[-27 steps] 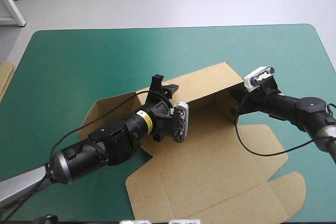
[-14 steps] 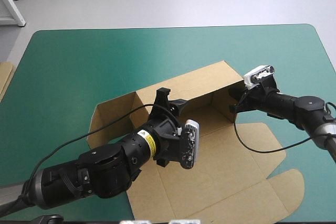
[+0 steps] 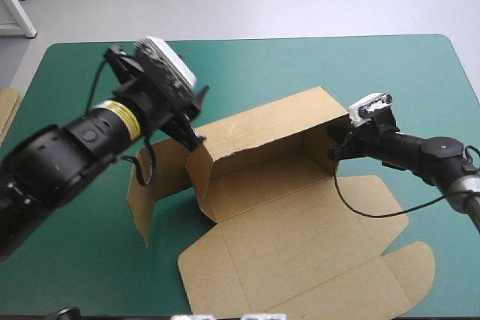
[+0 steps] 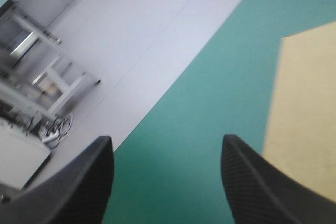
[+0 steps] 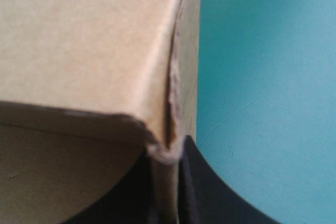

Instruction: Fold the box

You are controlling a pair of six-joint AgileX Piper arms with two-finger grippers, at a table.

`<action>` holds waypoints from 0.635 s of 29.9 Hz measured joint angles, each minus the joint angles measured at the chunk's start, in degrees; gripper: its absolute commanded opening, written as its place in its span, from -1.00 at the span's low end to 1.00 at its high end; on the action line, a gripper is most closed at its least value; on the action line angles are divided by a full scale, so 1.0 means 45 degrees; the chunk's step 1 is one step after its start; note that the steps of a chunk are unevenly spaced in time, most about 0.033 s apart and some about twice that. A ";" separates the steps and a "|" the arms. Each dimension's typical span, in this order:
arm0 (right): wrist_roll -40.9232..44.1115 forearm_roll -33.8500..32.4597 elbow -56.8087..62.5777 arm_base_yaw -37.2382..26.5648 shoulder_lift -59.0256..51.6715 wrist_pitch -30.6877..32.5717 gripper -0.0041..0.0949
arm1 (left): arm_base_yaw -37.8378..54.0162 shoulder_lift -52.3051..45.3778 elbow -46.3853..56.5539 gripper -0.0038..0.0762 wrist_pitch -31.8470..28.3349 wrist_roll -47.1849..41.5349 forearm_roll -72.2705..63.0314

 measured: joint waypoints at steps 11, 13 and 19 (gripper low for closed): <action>0.1093 -0.1093 -0.0431 0.0019 0.0031 -0.0040 -0.96 | 0.8464 -0.0637 -0.0377 0.19 0.0229 0.0887 -0.3830; 0.1575 -0.1641 -0.0680 0.0019 0.0063 0.0006 -0.96 | 1.0070 -0.0721 -0.0206 0.19 0.0175 0.1113 -0.4647; 0.2690 -0.2917 -0.1370 0.0019 0.0147 0.0150 -0.96 | 1.3955 -0.0838 0.1649 0.19 -0.0708 0.1758 -0.7417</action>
